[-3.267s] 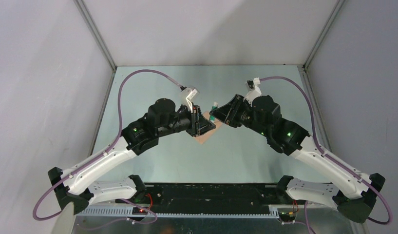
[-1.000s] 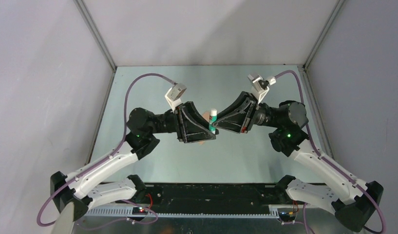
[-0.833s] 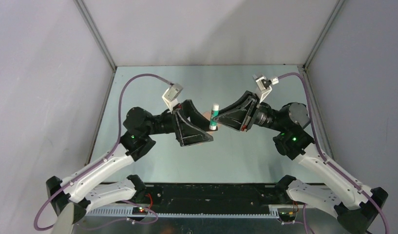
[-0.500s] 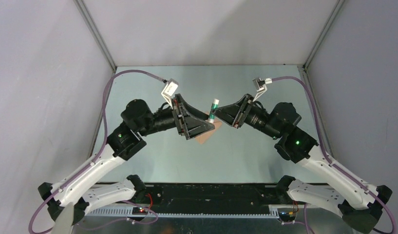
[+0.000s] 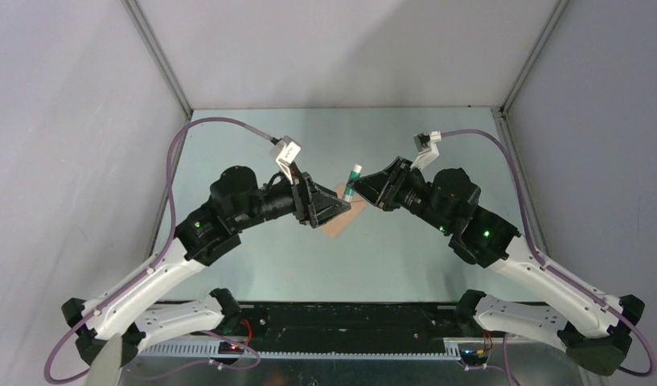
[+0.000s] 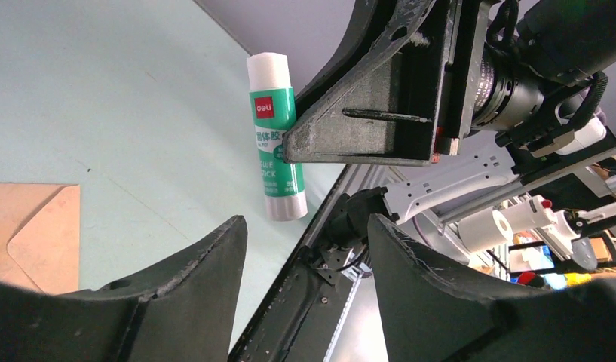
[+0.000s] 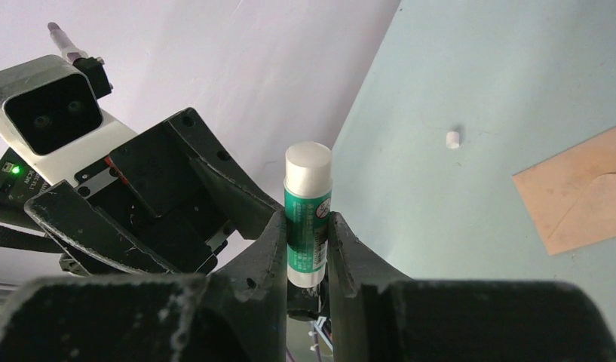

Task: Place the letter into the envelope and seal it
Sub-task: Screw the solid glue.

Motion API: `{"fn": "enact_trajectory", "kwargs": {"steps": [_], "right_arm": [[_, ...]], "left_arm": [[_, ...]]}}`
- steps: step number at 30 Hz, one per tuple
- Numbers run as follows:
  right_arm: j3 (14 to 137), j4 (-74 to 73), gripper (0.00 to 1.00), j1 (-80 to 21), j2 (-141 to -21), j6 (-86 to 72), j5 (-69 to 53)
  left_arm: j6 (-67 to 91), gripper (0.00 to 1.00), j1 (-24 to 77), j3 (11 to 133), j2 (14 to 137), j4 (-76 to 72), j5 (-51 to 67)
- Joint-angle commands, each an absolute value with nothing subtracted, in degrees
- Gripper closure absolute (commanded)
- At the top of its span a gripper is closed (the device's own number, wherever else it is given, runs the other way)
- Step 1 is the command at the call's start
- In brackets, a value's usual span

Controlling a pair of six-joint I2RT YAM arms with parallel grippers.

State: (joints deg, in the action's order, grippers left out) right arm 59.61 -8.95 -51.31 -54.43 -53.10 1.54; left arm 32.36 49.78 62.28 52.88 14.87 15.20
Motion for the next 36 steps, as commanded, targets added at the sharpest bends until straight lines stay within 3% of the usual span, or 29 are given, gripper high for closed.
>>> {"fn": "enact_trajectory", "kwargs": {"steps": [1,13,26,33,35,36], "right_arm": [[62.2,-8.1,1.00,-51.7,-54.4,-54.7,3.9],[62.2,-6.4,1.00,-51.7,-55.4,-55.1,1.9],[62.2,-5.4,1.00,-51.8,-56.0,-55.3,0.7],[62.2,-5.4,1.00,-51.9,-56.2,-54.9,0.7],[62.2,-5.9,1.00,-52.0,-56.1,-54.6,0.7],[62.2,-6.1,1.00,-52.0,-56.0,-54.5,0.7]], "left_arm": [[30.4,0.35,50.2,64.0,52.4,14.2,13.3],[31.2,0.41,50.4,63.2,54.4,11.3,16.2],[31.2,0.66,50.4,63.3,54.8,11.5,15.5],[31.7,0.87,50.4,63.5,55.4,11.1,14.0],[32.2,0.79,50.3,63.5,55.6,11.0,13.8],[32.4,0.69,50.3,63.6,55.7,11.1,13.7]]}}
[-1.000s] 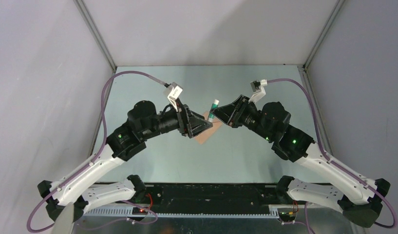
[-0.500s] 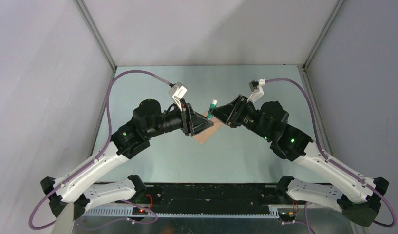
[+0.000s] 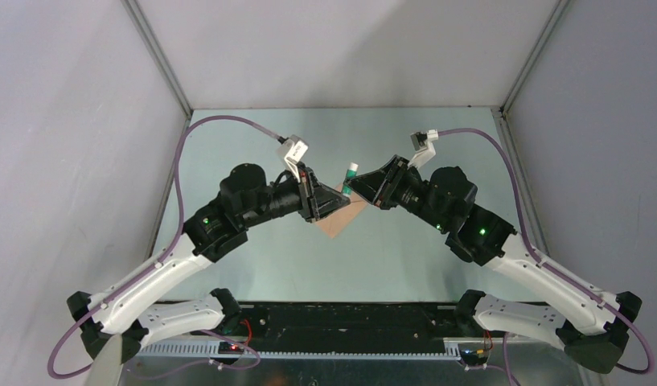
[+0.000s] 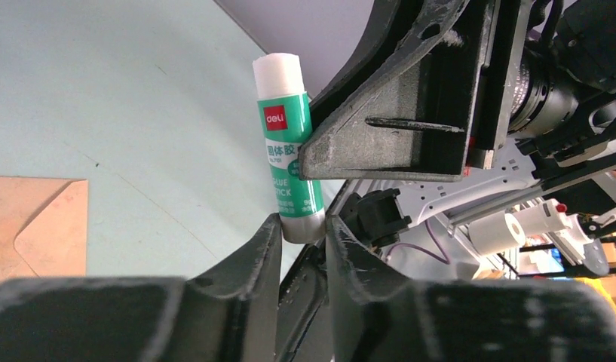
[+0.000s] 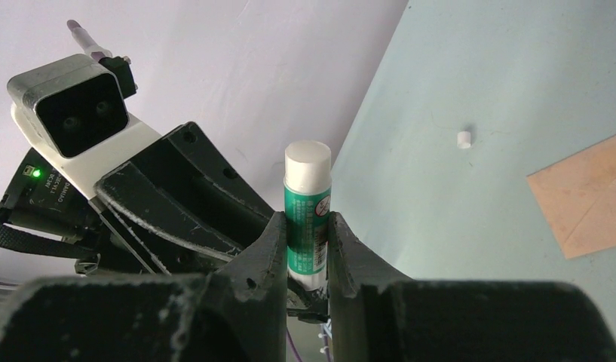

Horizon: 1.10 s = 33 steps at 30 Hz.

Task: Place the letter into the envelope and seal it
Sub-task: Screw the solid glue.

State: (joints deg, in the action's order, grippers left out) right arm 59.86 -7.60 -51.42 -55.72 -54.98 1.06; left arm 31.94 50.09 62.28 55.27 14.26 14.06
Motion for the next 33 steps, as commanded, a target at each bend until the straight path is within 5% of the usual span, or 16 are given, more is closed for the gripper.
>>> {"fn": "enact_trajectory", "kwargs": {"steps": [1,8,14,18,22,24,33], "right_arm": [[62.2,-6.2,1.00,-52.0,-56.0,-54.4,0.7],[62.2,-5.7,1.00,-52.1,-55.9,-54.3,0.7],[62.2,-5.8,1.00,-52.2,-55.8,-54.1,0.8],[62.1,-6.3,1.00,-52.2,-55.7,-54.1,1.0],[62.2,-6.0,0.52,-52.1,-56.3,-54.4,0.7],[62.2,-5.4,0.45,-52.2,-57.0,-54.6,-0.1],[62.2,-4.2,0.51,-52.2,-57.2,-54.4,0.0]], "left_arm": [[32.5,0.66,50.3,63.6,55.7,11.1,13.6],[33.1,0.62,50.3,63.8,56.3,10.8,14.2],[33.4,0.98,50.3,63.6,56.1,10.7,14.1],[33.7,1.00,50.3,63.1,55.5,10.4,13.6],[33.8,1.00,50.3,63.1,55.0,10.1,13.1],[33.9,1.00,50.3,63.2,55.0,10.0,13.3],[34.0,1.00,50.3,63.1,54.9,10.1,13.7]]}}
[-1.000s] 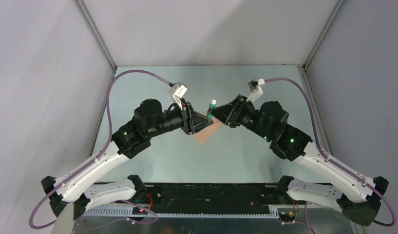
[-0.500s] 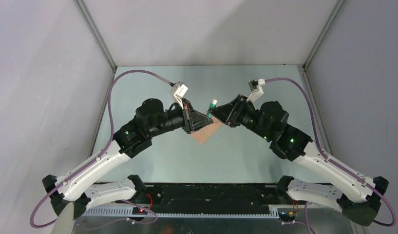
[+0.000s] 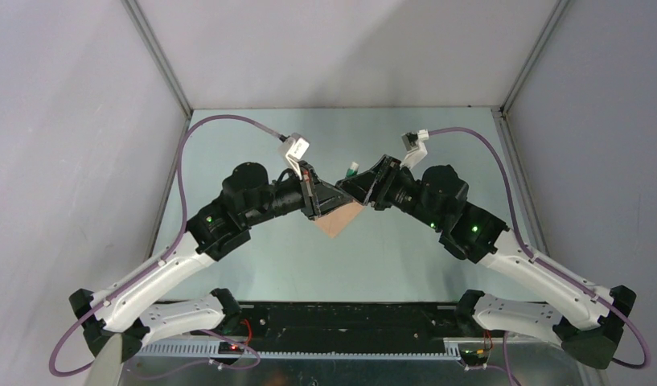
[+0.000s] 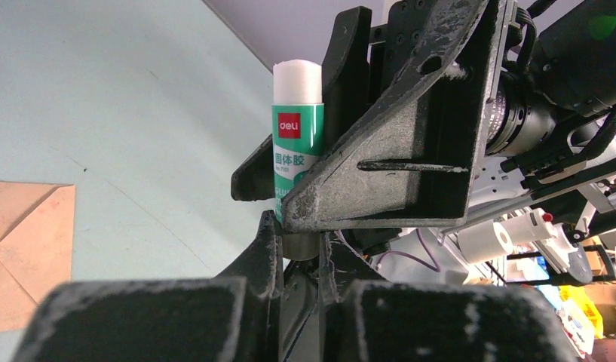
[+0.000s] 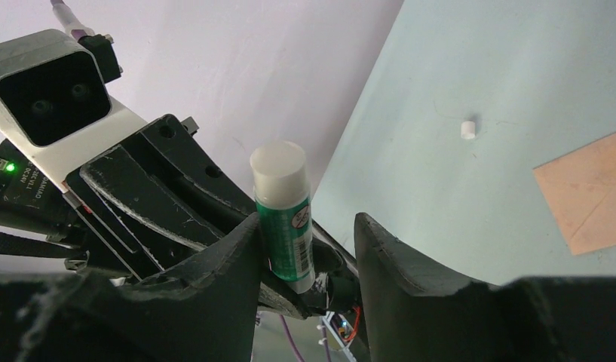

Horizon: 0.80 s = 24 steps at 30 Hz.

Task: Place the letter into the envelope and seal it
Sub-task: Screw the solid glue.

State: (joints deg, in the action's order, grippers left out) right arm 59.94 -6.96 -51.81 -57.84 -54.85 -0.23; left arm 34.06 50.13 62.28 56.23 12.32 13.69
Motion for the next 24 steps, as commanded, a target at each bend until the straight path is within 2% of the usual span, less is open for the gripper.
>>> {"fn": "enact_trajectory", "kwargs": {"steps": [1,11,13,14,16,20,24], "right_arm": [[62.2,-4.1,0.51,-52.1,-57.2,-54.3,0.0],[62.2,-0.9,0.52,-51.5,-57.0,-54.3,-0.1],[62.1,-0.9,0.61,-51.4,-57.2,-54.4,-0.2],[62.1,-0.8,0.76,-51.5,-57.3,-54.4,-0.4],[62.1,-1.2,0.99,-51.5,-57.5,-54.5,-0.4],[62.2,-1.9,1.00,-51.4,-57.2,-53.9,-0.7],[61.0,0.5,1.00,-50.4,-55.9,-52.1,-2.8]], "left_arm": [[33.9,1.00,50.3,63.1,55.0,10.1,13.8],[33.9,1.00,50.3,62.8,55.1,10.3,14.3],[33.8,1.00,50.3,62.7,55.1,10.3,14.4],[33.9,1.00,50.3,62.7,55.1,10.3,14.4],[33.9,1.00,50.3,62.7,55.0,10.3,14.3],[34.3,1.00,50.2,62.6,54.2,9.4,15.3],[37.0,1.00,48.9,60.7,52.5,3.8,21.1]]}}
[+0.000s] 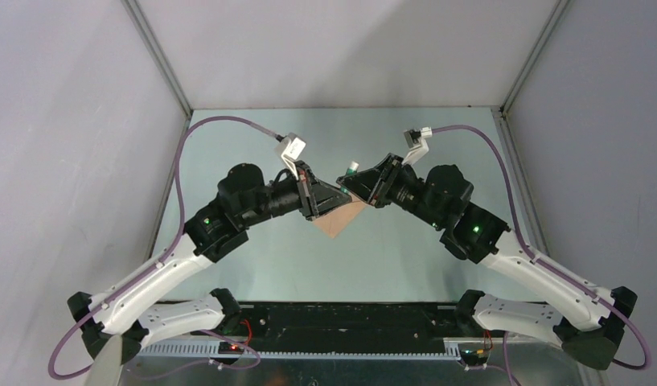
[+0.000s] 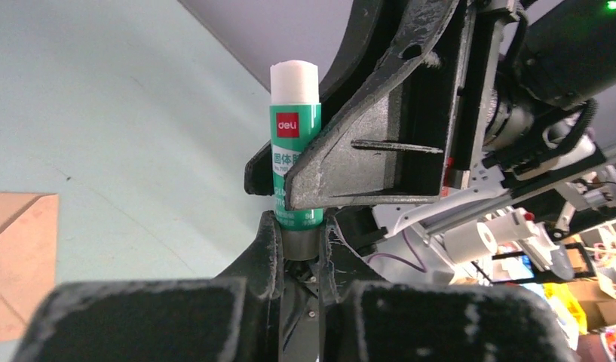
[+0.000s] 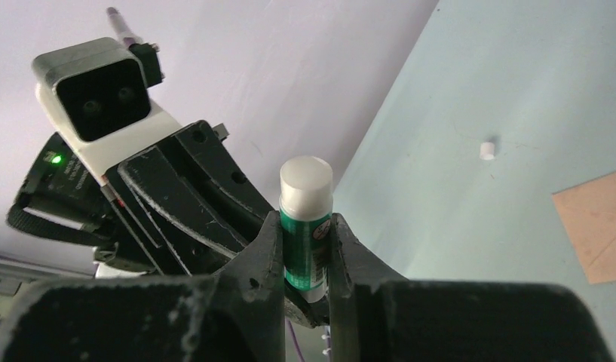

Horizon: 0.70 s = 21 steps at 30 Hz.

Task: Place the letter into the envelope and seal it
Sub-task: Screw the solid glue.

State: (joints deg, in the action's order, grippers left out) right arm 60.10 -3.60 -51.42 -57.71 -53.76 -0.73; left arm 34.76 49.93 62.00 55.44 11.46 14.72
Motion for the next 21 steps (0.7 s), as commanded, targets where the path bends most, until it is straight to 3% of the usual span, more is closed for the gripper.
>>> {"fn": "enact_trajectory", "kwargs": {"steps": [1,21], "right_arm": [[60.5,1.6,1.00,-49.9,-55.6,-51.7,-3.6],[53.3,36.5,1.00,-42.5,-60.1,-60.3,-35.9]], "left_arm": [[38.4,1.00,48.2,59.9,52.3,2.6,23.7],[60.7,1.00,42.3,52.1,52.6,-33.7,44.4]]}}
